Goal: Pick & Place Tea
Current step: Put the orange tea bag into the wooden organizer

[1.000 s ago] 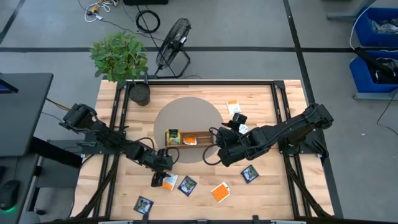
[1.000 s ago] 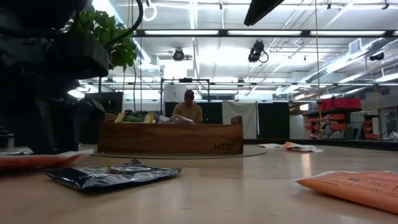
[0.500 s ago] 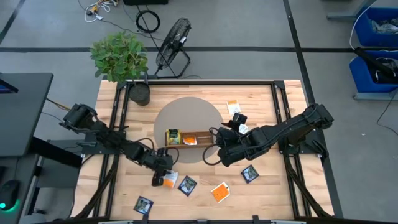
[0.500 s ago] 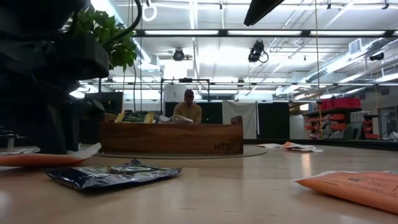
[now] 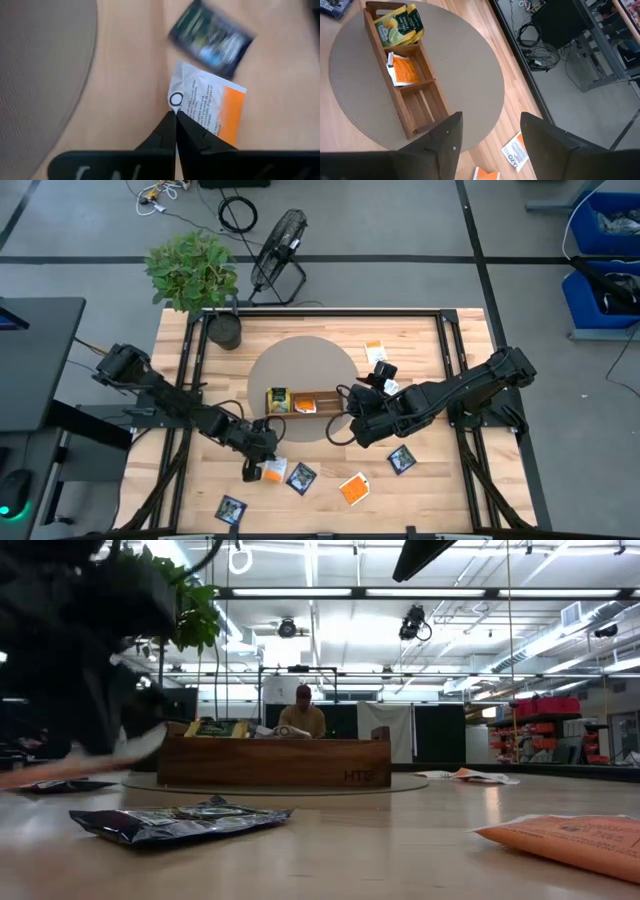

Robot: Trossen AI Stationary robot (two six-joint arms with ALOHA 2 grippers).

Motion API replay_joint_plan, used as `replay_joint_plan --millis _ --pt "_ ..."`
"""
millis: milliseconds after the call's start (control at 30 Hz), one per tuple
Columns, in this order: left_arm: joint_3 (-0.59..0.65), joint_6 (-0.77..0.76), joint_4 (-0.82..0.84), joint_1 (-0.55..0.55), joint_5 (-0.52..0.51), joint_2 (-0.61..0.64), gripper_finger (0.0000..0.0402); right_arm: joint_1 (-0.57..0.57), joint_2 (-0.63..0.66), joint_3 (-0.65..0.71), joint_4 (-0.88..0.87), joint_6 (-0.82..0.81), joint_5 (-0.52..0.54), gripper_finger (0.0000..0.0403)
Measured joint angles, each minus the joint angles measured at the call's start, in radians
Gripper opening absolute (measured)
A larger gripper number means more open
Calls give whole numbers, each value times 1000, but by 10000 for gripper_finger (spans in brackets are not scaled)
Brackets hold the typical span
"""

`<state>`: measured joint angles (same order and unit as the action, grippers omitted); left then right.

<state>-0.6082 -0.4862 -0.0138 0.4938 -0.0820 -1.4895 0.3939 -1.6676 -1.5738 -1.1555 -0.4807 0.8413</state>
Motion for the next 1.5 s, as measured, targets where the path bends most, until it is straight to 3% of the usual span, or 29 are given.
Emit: replay_joint_plan --millis 167,300,500,667,767,1000,1233,1500 --pt "-45 51 56 0 -24 79 3 0 0 0 1 -2 0 207" --pt "-108 109 178 0 -115 143 3 0 0 0 2 -3 -2 207" --pt "-226 239 336 -16 -488 184 3 0 0 0 25 -2 -3 207" --pt "-283 385 318 -29 -775 173 3 0 0 0 61 18 -20 207" --pt "-283 445 304 -49 -886 157 3 0 0 0 64 25 -22 207" --pt "-283 495 225 -124 -923 10 3 0 0 0 63 29 -21 207" --pt "-283 581 87 -146 -1077 -141 2 1 0 0 61 29 -21 207" --pt "-283 492 76 -121 -1069 -219 2 0 0 0 59 34 -20 207"
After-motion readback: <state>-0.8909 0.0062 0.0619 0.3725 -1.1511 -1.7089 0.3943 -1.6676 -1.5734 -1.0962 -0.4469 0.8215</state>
